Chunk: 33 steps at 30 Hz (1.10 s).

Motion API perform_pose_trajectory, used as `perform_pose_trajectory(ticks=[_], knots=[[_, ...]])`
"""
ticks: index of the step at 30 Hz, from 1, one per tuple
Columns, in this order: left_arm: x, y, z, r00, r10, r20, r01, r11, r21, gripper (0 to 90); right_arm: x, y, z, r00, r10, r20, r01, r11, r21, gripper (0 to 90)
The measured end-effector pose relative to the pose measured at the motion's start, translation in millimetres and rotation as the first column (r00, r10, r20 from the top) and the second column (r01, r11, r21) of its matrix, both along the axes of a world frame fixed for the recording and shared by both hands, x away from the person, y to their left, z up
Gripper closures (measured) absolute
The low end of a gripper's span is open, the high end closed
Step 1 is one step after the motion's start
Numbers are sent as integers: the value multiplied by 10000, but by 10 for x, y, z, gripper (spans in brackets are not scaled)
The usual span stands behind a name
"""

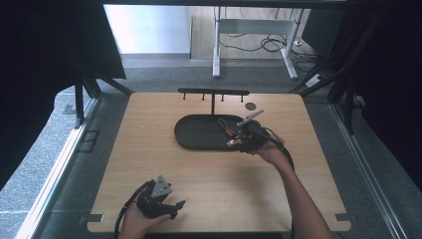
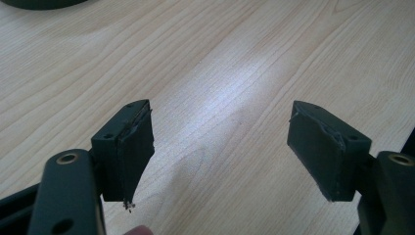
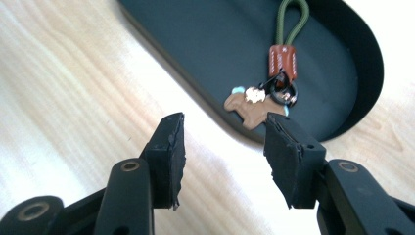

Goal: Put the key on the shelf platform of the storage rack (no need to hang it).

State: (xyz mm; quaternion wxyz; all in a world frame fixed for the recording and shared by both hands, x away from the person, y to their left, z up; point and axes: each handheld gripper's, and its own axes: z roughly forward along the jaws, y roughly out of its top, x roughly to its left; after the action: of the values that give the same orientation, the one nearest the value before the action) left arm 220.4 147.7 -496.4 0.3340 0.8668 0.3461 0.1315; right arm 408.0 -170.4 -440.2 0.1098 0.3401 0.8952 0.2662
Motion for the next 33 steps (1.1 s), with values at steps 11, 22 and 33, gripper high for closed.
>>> perform_pose_trajectory(ticks=[11,22,33], knots=[[8,-1,-15,10000,73,1,-73,10000,44,259,-382,-321,20,9991,168,389,-193,9977,645,505],[11,-35,-50,10000,25,-62,-24,9999,158,260,-724,-705,-110,9981,-26,609,-47,9927,1201,504],[-7,-59,-1,10000,25,67,-26,9998,173,260,-990,-942,-436,9951,-464,870,301,9833,1797,496]])
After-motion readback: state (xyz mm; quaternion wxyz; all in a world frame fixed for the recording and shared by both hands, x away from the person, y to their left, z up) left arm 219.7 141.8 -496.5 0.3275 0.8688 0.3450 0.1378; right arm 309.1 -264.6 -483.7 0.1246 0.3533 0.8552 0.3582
